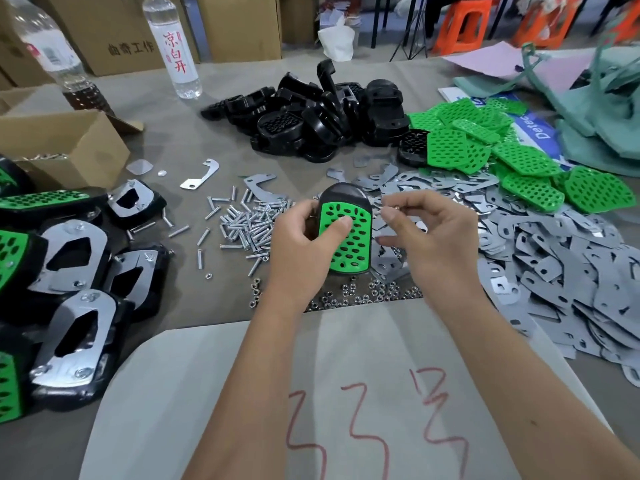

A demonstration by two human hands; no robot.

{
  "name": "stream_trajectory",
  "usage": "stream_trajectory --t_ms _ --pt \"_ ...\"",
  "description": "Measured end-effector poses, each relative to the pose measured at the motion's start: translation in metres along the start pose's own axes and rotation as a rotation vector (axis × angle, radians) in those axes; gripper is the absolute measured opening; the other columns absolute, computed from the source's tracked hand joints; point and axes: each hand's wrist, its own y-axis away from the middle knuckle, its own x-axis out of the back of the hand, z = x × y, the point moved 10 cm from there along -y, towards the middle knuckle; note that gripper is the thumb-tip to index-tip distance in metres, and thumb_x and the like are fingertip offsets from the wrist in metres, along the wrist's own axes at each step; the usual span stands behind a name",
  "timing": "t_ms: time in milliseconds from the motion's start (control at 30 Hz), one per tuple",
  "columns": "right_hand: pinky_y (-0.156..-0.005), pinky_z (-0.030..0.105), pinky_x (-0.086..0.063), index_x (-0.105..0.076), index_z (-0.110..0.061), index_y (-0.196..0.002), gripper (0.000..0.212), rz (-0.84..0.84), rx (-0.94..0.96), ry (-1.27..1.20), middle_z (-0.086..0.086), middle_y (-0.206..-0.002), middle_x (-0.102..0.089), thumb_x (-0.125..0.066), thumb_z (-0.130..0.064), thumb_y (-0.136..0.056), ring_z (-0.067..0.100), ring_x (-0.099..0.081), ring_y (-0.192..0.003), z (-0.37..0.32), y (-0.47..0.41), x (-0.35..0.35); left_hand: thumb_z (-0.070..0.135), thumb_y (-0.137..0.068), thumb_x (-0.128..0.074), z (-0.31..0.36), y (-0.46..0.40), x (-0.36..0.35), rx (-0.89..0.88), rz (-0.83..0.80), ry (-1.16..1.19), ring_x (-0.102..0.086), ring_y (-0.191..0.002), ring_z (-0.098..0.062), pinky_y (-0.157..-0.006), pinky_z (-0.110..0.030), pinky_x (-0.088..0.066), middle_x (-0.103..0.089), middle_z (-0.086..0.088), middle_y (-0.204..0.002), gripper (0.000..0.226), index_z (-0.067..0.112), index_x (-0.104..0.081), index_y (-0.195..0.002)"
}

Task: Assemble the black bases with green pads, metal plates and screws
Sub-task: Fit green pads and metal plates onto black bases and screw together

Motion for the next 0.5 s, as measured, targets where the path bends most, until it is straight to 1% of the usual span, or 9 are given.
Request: stream_trajectory --t_ms 33,100,233,333,367,433,467,500 --pt "-0.061 0.034 -0.064 -0.08 -0.022 -0.088 0.013 0.017 0.016 0.021 0.007 -0.086 -0.075 -0.08 -0.009 -0.088 0.021 -0.073 -0.079 -0.002 0.001 0.0 0.028 -0.083 -0.073 0.001 0.0 0.0 -0.008 0.008 -0.016 -0.077 -0.085 -0.03 -0.069 -0.059 -0.063 -0.078 -0.006 -0.089 0.02 0.017 -0.074 -0.099" --pt "-0.057 0.032 -0.063 -0.082 -0.022 -0.087 0.013 0.031 0.013 -0.018 0.006 -0.079 -0.075 -0.082 -0.01 -0.085 0.021 -0.071 -0.069 -0.002 0.003 -0.002 0.029 -0.083 -0.072 0.004 0.001 0.0 -0.034 0.023 -0.055 -0.076 -0.083 -0.03 -0.067 -0.059 -0.062 -0.078 -0.007 -0.087 0.021 0.015 -0.073 -0.099" --pt "-0.056 0.03 -0.061 -0.081 -0.018 -0.085 0.018 -0.02 -0.036 -0.051 0.007 -0.076 -0.076 -0.08 0.0 -0.085 0.021 -0.072 -0.066 0.003 0.002 -0.012 0.026 -0.082 -0.073 0.011 0.001 0.001 -0.096 0.032 -0.117 -0.075 -0.081 -0.026 -0.072 -0.053 -0.062 -0.077 -0.006 -0.085 0.022 0.012 -0.073 -0.099" --pt "-0.052 0.033 -0.061 -0.08 -0.014 -0.084 0.013 -0.036 -0.036 0.045 0.006 -0.077 -0.076 -0.081 -0.001 -0.086 0.02 -0.072 -0.064 0.003 0.002 -0.012 0.023 -0.082 -0.074 0.016 0.001 0.002 -0.16 0.025 -0.165 -0.072 -0.079 -0.026 -0.073 -0.052 -0.06 -0.075 -0.005 -0.082 0.018 0.011 -0.072 -0.096" --pt "-0.05 0.031 -0.06 -0.079 -0.016 -0.083 0.014 -0.037 -0.012 0.108 0.004 -0.077 -0.074 -0.082 -0.003 -0.086 0.018 -0.071 -0.062 0.0 0.002 -0.012 0.022 -0.082 -0.074 0.018 0.002 0.001 -0.19 0.023 -0.196 -0.071 -0.078 -0.026 -0.073 -0.051 -0.059 -0.074 -0.004 -0.081 0.018 0.01 -0.072 -0.095" --pt "-0.044 0.022 -0.054 -0.077 -0.022 -0.081 0.019 -0.026 0.024 0.198 0.002 -0.077 -0.072 -0.082 -0.005 -0.086 0.015 -0.07 -0.055 -0.005 0.004 -0.013 0.021 -0.082 -0.075 0.023 0.004 -0.001 -0.238 0.028 -0.236 -0.07 -0.076 -0.025 -0.07 -0.048 -0.057 -0.072 -0.004 -0.079 0.017 0.009 -0.07 -0.093" --pt "-0.043 0.02 -0.053 -0.076 -0.023 -0.08 0.02 -0.016 0.026 0.197 0.002 -0.077 -0.072 -0.082 -0.005 -0.086 0.015 -0.07 -0.053 -0.005 0.005 -0.013 0.02 -0.082 -0.075 0.024 0.005 -0.001 -0.253 0.037 -0.239 -0.069 -0.074 -0.024 -0.068 -0.045 -0.057 -0.071 -0.003 -0.077 0.016 0.009 -0.069 -0.092" --pt "-0.044 0.022 -0.053 -0.075 -0.021 -0.079 0.019 -0.006 0.014 0.163 0.004 -0.076 -0.072 -0.081 -0.005 -0.087 0.014 -0.069 -0.054 -0.004 0.006 -0.014 0.019 -0.082 -0.075 0.025 0.005 0.0 -0.263 0.05 -0.234 -0.068 -0.072 -0.022 -0.065 -0.041 -0.056 -0.07 -0.001 -0.075 0.015 0.01 -0.068 -0.09"
